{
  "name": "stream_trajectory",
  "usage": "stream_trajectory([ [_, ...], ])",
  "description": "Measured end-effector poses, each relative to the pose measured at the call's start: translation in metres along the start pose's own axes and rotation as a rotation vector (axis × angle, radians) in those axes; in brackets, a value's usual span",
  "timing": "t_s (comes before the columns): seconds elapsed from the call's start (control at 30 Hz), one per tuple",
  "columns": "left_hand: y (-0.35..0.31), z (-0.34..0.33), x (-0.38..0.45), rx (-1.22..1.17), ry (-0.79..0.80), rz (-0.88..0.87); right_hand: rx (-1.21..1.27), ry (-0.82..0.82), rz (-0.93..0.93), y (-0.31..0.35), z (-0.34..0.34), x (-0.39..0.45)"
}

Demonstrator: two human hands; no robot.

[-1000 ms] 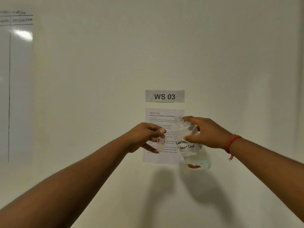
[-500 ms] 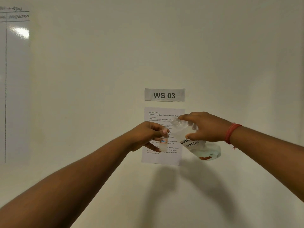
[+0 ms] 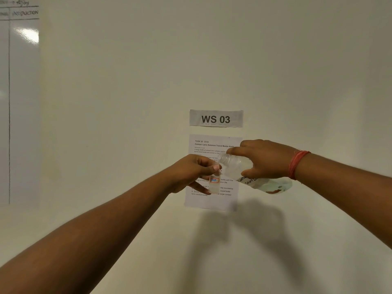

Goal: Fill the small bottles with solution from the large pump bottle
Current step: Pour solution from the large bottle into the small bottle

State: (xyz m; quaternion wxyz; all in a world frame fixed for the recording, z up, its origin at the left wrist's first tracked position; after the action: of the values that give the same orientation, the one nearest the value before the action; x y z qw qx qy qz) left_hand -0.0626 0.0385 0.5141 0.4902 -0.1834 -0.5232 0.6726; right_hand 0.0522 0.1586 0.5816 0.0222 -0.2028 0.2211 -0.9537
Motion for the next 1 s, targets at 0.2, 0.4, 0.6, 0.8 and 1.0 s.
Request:
stream_trajectory([
  [0.2, 0.0019, 0.0023, -0.0024, 0.000, -0.018, 0.011, -0.035, -0.003, 0.019, 0.0047, 0.0010, 0.0019],
  [0.4, 0.0030, 0.0021, -0.0032, 0.013, -0.011, 0.006, -0.076, -0.005, 0.030, 0.0059, 0.0005, 0.0035],
  [0.6, 0.0058, 0.0018, -0.0036, 0.014, -0.025, 0.000, -0.108, 0.000, 0.042, 0.0074, 0.0008, 0.0030],
  [0.8, 0.0071, -0.0004, -0.0044, 0.014, -0.020, 0.000, -0.137, 0.011, 0.051, 0.0088, 0.0020, 0.0015],
  [1.0, 0.0083, -0.0017, -0.0053, 0.013, -0.019, 0.003, -0.166, 0.014, 0.067, 0.0076, 0.0016, -0.0008],
])
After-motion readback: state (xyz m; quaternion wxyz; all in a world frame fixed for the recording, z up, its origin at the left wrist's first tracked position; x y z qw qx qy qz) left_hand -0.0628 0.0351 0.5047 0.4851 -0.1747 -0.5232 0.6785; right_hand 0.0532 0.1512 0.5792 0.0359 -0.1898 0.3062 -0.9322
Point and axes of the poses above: each hand's wrist, its own x-axis towards the middle knuckle, its own z-axis out of the back of the hand, y = z × x, the point moved 7 cm from there along x, towards the middle knuckle, and after that the axes turned 4 degrees about y, right-handed, at the moved point
